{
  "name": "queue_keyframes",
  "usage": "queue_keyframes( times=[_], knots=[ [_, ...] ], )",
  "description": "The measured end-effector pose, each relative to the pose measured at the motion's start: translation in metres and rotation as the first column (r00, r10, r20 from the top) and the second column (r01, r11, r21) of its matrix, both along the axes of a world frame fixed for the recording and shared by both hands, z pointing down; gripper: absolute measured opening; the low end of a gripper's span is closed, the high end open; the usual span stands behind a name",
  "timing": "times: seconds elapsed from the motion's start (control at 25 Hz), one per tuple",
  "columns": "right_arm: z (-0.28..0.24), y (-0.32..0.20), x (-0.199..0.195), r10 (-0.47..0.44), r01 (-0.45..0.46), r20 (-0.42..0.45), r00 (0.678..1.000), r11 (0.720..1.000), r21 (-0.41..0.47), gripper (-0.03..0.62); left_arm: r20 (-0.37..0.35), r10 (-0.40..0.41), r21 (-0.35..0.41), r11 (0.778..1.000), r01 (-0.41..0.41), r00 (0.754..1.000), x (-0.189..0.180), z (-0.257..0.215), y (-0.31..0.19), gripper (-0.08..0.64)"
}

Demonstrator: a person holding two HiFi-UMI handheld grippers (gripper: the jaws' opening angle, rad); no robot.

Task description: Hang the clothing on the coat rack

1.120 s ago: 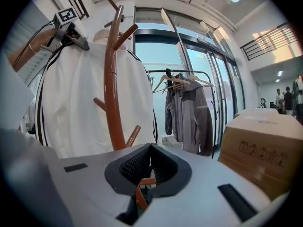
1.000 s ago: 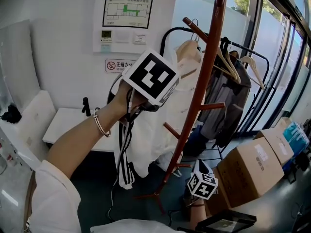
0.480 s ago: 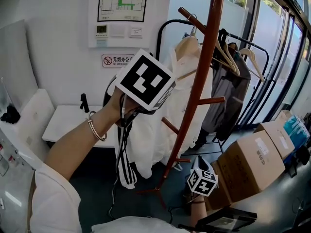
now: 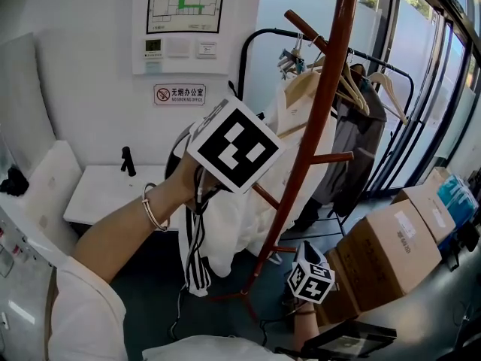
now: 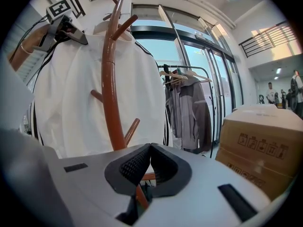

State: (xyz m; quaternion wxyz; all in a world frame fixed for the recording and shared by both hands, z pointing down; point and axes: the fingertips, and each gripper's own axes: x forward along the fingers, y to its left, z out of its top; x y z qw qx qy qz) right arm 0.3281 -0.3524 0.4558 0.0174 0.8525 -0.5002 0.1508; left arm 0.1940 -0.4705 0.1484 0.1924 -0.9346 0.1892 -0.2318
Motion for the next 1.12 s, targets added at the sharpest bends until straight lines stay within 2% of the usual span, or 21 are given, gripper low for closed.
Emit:
queue_keyframes(
  times=[0.08,0.16,0.28,0.48,0.64,0.96,1.12],
  knots=[
    [0.002,0.000,0.001,0.006,-0.006,0.004,1.000,1.000,0.000,0.023,-0.026,0.019,0.035,0.999,-0.018,0.999,0.005,-0.006,-0.001,0.035],
    [0.004,0.001,0.003,0.012,-0.012,0.009,1.000,1.000,0.000,0.023,-0.036,0.017,0.035,0.999,-0.015,0.999,0.005,-0.005,-0.005,0.035],
    [0.008,0.001,0.004,0.019,-0.019,0.016,1.000,1.000,-0.003,0.023,-0.045,0.018,0.007,1.000,-0.018,0.999,0.005,-0.002,-0.009,0.035],
    [0.008,-0.007,-0.002,0.017,-0.017,0.020,1.000,1.000,-0.007,0.023,-0.053,0.063,-0.073,0.995,-0.066,0.997,0.009,0.010,-0.001,0.035],
    [0.007,-0.010,-0.006,0.014,-0.014,0.017,1.000,1.000,-0.012,0.023,-0.072,0.090,-0.084,0.992,-0.096,0.993,0.009,0.016,0.003,0.037],
    [0.008,-0.002,-0.004,0.024,-0.024,0.017,1.000,1.000,-0.015,0.023,-0.111,0.121,-0.161,0.977,-0.138,0.986,0.013,0.020,0.011,0.107],
    [0.009,0.001,-0.004,0.022,-0.022,0.018,1.000,1.000,-0.017,0.023,-0.130,0.111,-0.181,0.974,-0.134,0.985,0.012,0.018,0.011,0.115]
  ],
)
